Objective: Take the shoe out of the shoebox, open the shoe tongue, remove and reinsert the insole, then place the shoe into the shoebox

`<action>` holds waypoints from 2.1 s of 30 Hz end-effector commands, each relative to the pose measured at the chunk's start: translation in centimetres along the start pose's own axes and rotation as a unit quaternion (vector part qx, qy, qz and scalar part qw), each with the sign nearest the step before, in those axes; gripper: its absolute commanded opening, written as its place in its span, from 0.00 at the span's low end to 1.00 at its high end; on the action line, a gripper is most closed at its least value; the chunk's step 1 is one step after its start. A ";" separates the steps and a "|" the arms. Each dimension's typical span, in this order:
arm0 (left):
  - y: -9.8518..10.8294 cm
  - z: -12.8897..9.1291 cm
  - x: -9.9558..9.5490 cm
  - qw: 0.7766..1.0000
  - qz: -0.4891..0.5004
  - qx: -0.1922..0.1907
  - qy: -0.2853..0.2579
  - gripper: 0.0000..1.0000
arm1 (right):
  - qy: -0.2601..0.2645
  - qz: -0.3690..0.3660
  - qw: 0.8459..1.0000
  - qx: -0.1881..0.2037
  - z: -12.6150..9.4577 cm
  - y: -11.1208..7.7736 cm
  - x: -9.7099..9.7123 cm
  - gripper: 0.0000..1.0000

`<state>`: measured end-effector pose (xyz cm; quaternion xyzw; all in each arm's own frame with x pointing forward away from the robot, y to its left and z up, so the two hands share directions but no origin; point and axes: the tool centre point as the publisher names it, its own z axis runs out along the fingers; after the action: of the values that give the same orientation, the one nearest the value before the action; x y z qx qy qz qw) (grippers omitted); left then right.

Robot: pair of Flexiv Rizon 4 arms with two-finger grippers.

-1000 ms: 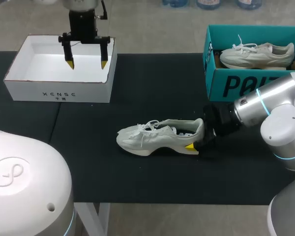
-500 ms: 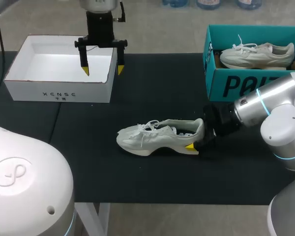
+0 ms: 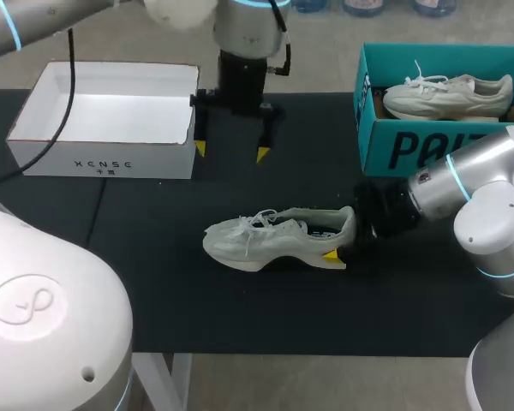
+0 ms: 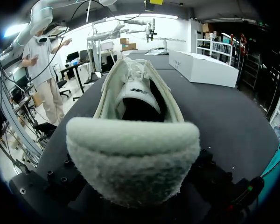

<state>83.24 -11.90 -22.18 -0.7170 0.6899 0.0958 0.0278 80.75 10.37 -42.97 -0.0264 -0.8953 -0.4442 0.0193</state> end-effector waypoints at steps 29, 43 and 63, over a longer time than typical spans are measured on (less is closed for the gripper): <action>0.0 9.6 11.8 0.982 0.178 0.050 0.049 1.00 | -0.001 0.000 1.000 0.001 0.8 -0.3 -0.1 0.00; 0.2 12.5 13.9 0.978 0.203 0.021 0.032 1.00 | -0.001 0.000 1.000 0.001 0.8 -0.3 -0.1 0.00; 3.0 12.1 8.2 0.993 0.121 0.014 -0.009 1.00 | -0.001 0.000 1.000 0.001 0.8 -0.3 -0.1 0.00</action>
<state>80.28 -19.56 -36.48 -0.6240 0.7732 0.1100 0.0266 80.74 10.38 -42.96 -0.0263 -0.8953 -0.4443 0.0192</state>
